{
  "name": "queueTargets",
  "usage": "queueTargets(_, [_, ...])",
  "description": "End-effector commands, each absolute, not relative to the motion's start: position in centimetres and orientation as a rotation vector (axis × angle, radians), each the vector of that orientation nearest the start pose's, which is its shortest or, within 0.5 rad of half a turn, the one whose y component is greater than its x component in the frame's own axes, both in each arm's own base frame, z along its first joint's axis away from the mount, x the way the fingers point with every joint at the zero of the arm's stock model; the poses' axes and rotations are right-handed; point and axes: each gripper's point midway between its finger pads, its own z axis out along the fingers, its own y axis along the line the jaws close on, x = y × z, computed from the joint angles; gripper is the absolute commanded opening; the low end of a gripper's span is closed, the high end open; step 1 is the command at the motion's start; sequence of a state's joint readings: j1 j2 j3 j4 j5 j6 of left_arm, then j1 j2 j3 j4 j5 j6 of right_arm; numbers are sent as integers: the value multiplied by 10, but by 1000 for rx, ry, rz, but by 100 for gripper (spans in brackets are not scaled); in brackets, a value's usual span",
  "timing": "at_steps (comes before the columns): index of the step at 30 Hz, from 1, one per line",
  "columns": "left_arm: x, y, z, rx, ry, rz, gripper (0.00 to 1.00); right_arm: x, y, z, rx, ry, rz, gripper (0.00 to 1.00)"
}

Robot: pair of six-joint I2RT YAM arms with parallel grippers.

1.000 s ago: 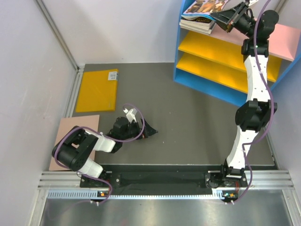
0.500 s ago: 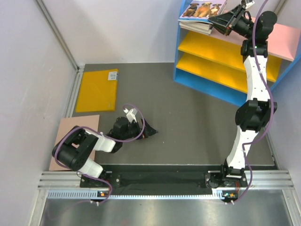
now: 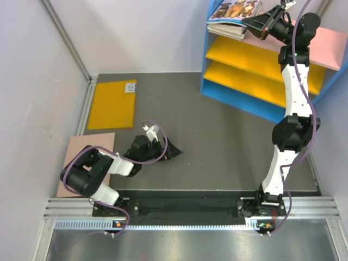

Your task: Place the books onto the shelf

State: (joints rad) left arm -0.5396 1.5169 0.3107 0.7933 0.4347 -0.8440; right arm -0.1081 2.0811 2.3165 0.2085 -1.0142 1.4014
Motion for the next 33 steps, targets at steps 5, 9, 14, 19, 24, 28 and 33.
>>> queueTargets(5, [235, -264, 48, -10, 2233, -1270, 99, 506, 107, 532, 15, 1452, 1583, 8])
queueTargets(9, [234, -265, 47, -5, 2237, -1273, 99, 508, 108, 529, 17, 1449, 1609, 19])
queueTargets(14, [234, -265, 48, -1, 2234, -1275, 99, 507, 105, 523, 22, 1458, 1587, 44])
queueTargets(19, [234, -265, 48, 0, 2232, -1275, 99, 499, 107, 519, 5, 1471, 1587, 74])
queueTargets(24, [233, -265, 48, 2, 2231, -1279, 99, 487, 103, 519, 7, 1477, 1580, 87])
queueTargets(28, [233, -265, 49, 4, 2228, -1280, 99, 478, 98, 523, 14, 1501, 1554, 100])
queueTargets(33, [233, -265, 49, 5, 2227, -1284, 99, 476, 84, 519, 49, 1530, 1466, 100])
